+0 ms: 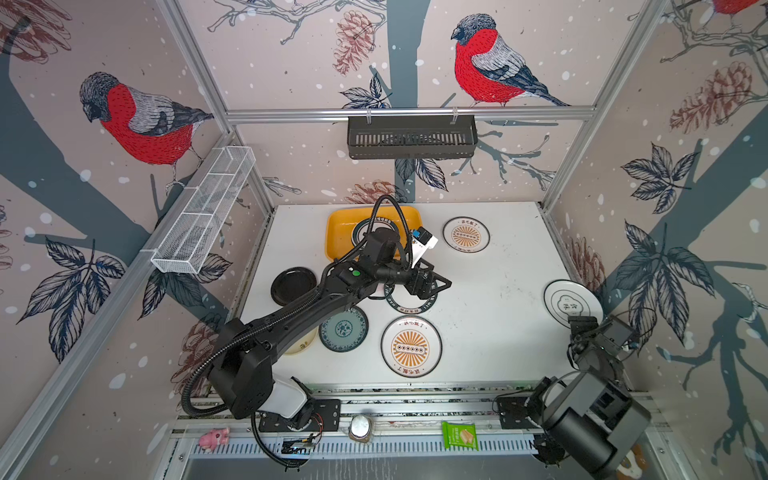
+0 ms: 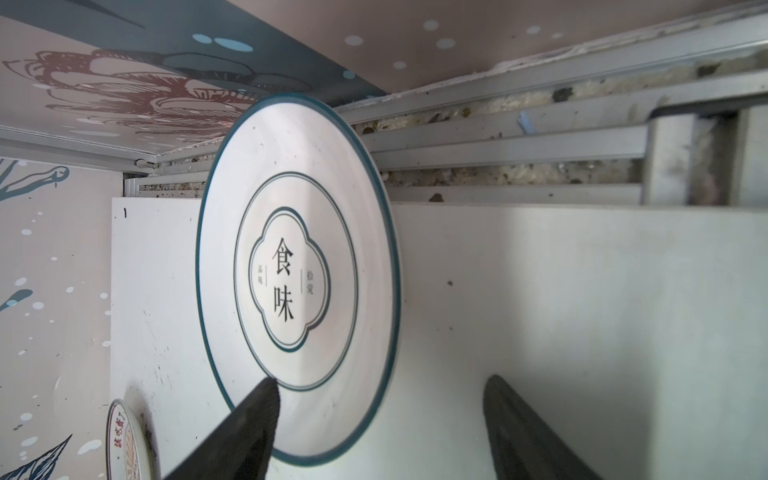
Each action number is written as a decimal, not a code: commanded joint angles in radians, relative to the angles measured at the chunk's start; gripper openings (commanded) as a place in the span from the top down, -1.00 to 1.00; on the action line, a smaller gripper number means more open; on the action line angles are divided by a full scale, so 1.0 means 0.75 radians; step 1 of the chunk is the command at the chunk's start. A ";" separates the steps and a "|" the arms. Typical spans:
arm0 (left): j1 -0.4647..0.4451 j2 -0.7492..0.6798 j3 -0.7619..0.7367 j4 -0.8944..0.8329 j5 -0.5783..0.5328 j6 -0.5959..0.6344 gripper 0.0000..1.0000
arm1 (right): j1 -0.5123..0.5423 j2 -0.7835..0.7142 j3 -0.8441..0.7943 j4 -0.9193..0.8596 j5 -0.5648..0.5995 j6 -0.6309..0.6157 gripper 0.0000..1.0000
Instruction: Place the plates into the plastic bin on the countertop
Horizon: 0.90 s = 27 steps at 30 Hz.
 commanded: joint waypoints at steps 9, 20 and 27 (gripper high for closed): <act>-0.001 0.002 0.015 0.043 0.003 0.026 -0.80 | -0.001 0.172 -0.012 0.134 -0.084 0.049 -0.17; -0.001 0.006 0.013 0.040 -0.003 0.030 -0.81 | 0.001 0.125 -0.081 0.188 -0.084 0.093 0.73; 0.000 0.011 0.014 0.039 0.000 0.030 -0.82 | -0.001 0.074 -0.086 0.183 -0.109 0.094 0.96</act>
